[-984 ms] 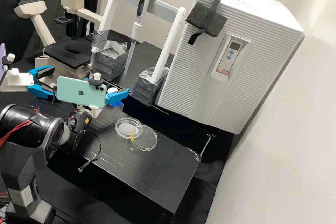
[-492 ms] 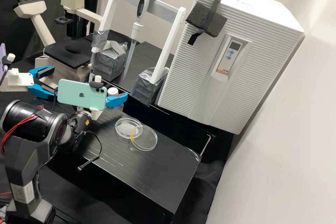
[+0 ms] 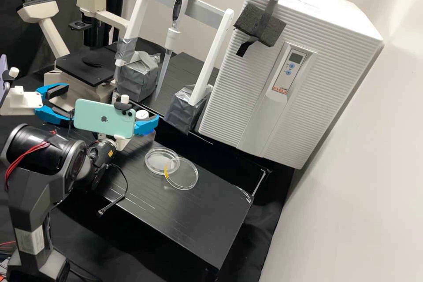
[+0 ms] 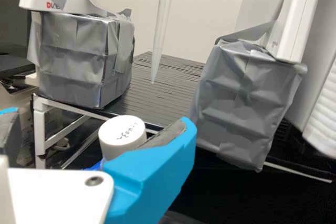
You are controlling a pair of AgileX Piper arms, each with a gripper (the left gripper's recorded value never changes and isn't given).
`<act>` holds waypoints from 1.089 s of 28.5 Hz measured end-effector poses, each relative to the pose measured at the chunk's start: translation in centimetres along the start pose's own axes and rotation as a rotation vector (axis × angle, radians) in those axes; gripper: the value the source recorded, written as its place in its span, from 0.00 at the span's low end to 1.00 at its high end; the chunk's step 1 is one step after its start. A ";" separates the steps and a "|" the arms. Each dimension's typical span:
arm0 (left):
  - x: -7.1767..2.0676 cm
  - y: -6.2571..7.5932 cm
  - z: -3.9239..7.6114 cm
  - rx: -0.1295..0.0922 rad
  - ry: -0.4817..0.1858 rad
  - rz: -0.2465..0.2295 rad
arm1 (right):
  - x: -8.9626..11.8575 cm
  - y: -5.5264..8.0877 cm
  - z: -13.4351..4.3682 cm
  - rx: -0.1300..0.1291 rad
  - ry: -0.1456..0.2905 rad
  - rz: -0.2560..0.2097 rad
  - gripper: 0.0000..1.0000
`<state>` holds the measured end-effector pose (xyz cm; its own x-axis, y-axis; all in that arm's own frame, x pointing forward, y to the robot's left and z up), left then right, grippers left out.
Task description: Open the bottle
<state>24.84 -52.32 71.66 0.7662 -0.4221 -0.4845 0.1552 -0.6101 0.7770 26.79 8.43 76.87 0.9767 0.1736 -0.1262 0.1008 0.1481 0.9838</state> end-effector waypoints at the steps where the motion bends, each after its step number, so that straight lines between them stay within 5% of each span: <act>1: 0.00 0.0 0.0 0.000 0.000 0.000 | 0.0 0.0 0.1 0.001 -0.003 -0.001 0.00; 24: 0.08 0.1 0.0 0.001 0.001 0.000 | 0.9 0.4 0.0 -0.006 -0.006 0.024 0.00; 25: 0.11 0.1 0.0 0.002 0.001 0.001 | 1.0 0.4 0.0 -0.006 -0.008 0.025 1.00; 31: 0.13 0.1 0.0 0.002 0.000 0.002 | 1.3 0.4 0.3 -0.048 -0.030 0.035 1.00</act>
<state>24.98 -52.42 71.71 0.7668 -0.4232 -0.4826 0.1521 -0.6105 0.7772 28.17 8.46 77.14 0.9847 0.1508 -0.0870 0.0576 0.1893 0.9802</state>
